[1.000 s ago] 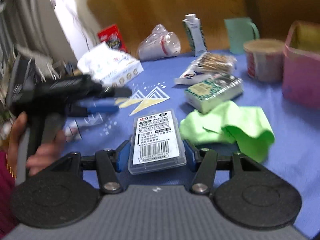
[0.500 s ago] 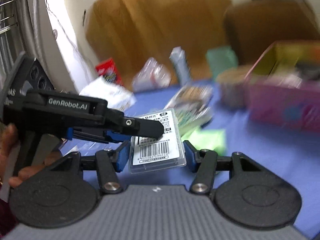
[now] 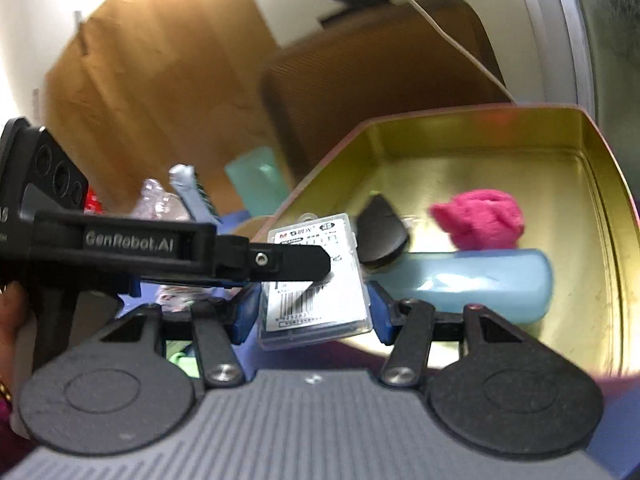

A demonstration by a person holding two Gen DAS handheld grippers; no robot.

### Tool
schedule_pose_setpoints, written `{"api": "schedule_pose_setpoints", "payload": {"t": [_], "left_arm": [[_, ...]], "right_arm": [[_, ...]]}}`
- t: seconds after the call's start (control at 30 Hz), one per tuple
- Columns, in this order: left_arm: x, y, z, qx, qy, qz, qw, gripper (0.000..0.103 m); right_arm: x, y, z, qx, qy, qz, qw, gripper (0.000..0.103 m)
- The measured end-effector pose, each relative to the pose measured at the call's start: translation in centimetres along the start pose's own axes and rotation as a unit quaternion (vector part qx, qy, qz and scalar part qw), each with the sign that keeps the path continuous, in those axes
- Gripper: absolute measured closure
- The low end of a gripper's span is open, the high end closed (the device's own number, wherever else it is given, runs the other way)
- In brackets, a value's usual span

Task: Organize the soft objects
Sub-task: 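Lower the clear box into the tin and open the right tool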

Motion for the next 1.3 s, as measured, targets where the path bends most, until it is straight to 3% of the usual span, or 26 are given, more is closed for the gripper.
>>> {"api": "schedule_pose_setpoints", "payload": {"t": [0.13, 0.17, 0.23, 0.33, 0.43, 0.7, 1.1, 1.3], "left_arm": [[3.0, -1.4, -1.3, -0.023, -0.008, -0.007, 0.9997, 0.049], [3.5, -1.7, -1.9, -0.025, 0.001, -0.014, 0.9996, 0.045], [3.9, -2.0, -3.0, -0.026, 0.023, -0.029, 0.999, 0.025], [4.0, -2.0, -4.1, -0.019, 0.046, -0.058, 0.9971, 0.024], [3.5, -1.8, -4.1, -0.007, 0.06, -0.065, 0.9961, 0.024], [0.8, -0.6, -2.3, 0.036, 0.072, -0.095, 0.9922, 0.024], [-6.7, 1.9, 2.6, 0.12, 0.11, -0.152, 0.9749, 0.024], [-9.6, 1.4, 5.9, 0.134, 0.11, -0.182, 0.9679, 0.023]], "right_arm": [[2.7, 1.9, -1.8, -0.021, -0.031, 0.048, 0.998, 0.044], [3.3, 2.3, -2.3, -0.03, -0.028, 0.065, 0.997, 0.044], [3.8, 3.2, -3.4, -0.026, -0.01, 0.091, 0.995, 0.044], [4.0, 4.8, -5.1, -0.015, 0.031, 0.147, 0.988, 0.043], [3.6, 5.7, -5.3, 0.009, 0.045, 0.142, 0.989, 0.035], [1.3, 6.3, -3.4, 0.039, 0.07, 0.129, 0.988, 0.036], [-3.3, 0.8, 0.1, -0.004, 0.138, 0.118, 0.983, 0.036], [-6.0, -1.2, 2.9, 0.005, 0.178, 0.11, 0.978, 0.036]]}}
Point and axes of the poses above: each gripper's, at about its wrist camera, not at the fingertips, and x roughly the way its jaws point, y to its right, z to its underside, the point moved 7 cm from there along x, roughly the way its jaws point, and after that the axes turned 8 degrees about x, right-handed, at the moved point
